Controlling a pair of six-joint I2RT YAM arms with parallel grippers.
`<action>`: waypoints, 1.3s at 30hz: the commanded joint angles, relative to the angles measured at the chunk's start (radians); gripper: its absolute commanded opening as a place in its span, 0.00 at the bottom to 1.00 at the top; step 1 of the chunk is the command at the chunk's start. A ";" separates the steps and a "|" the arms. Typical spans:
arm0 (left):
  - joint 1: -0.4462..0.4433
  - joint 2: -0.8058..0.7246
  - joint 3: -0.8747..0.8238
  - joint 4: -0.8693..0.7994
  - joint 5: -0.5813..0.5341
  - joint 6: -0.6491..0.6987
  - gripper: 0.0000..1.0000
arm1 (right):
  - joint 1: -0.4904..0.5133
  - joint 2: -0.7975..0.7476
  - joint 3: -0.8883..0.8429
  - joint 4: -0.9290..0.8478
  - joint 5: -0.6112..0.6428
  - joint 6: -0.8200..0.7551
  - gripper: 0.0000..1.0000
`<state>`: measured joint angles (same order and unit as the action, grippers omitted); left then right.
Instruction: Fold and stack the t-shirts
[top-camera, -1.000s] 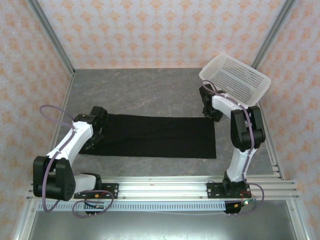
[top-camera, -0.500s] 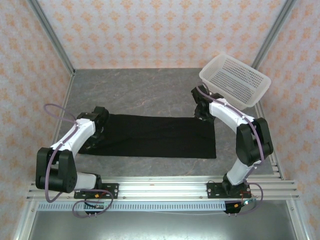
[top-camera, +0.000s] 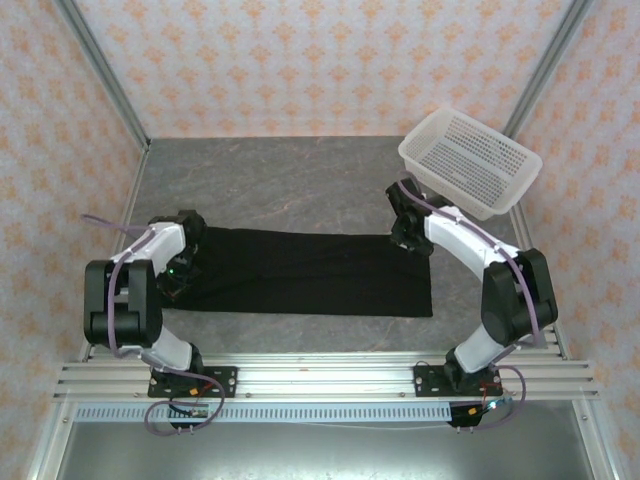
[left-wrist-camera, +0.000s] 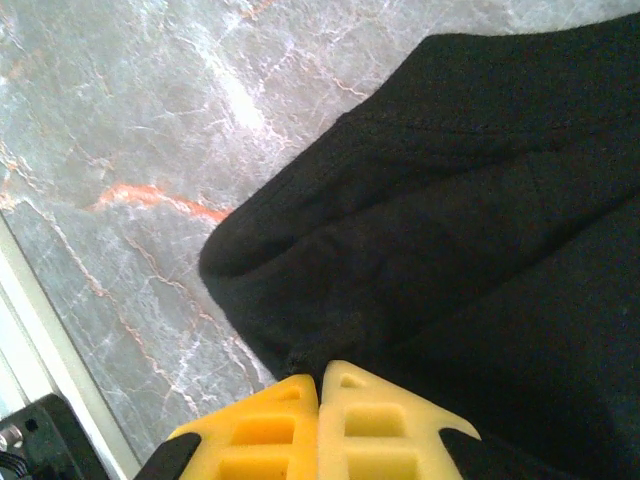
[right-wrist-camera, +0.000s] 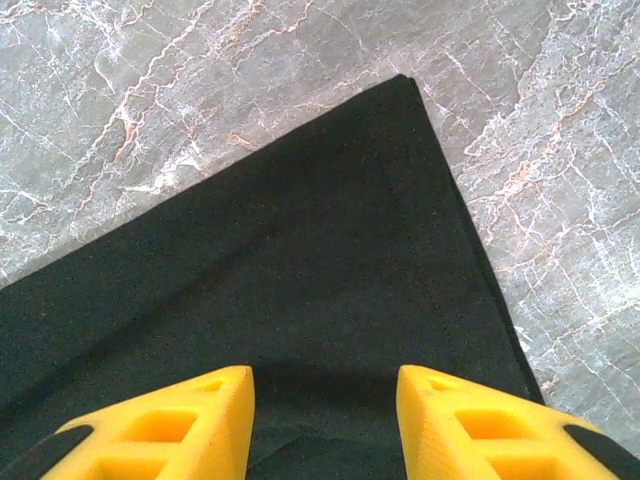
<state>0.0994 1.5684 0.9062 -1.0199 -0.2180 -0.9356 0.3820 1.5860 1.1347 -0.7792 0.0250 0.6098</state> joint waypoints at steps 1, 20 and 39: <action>0.011 0.048 0.043 -0.014 -0.035 -0.075 0.00 | 0.005 -0.027 -0.025 -0.018 0.001 0.018 0.43; 0.060 -0.125 0.135 0.025 0.011 0.010 0.65 | 0.005 -0.072 -0.064 0.010 -0.059 -0.056 0.44; 0.177 0.304 0.465 0.149 0.277 0.157 0.42 | -0.008 0.077 -0.017 0.077 -0.146 -0.076 0.45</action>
<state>0.2813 1.9026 1.3579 -0.7860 0.1047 -0.7685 0.3805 1.6447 1.0836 -0.6979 -0.1387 0.5373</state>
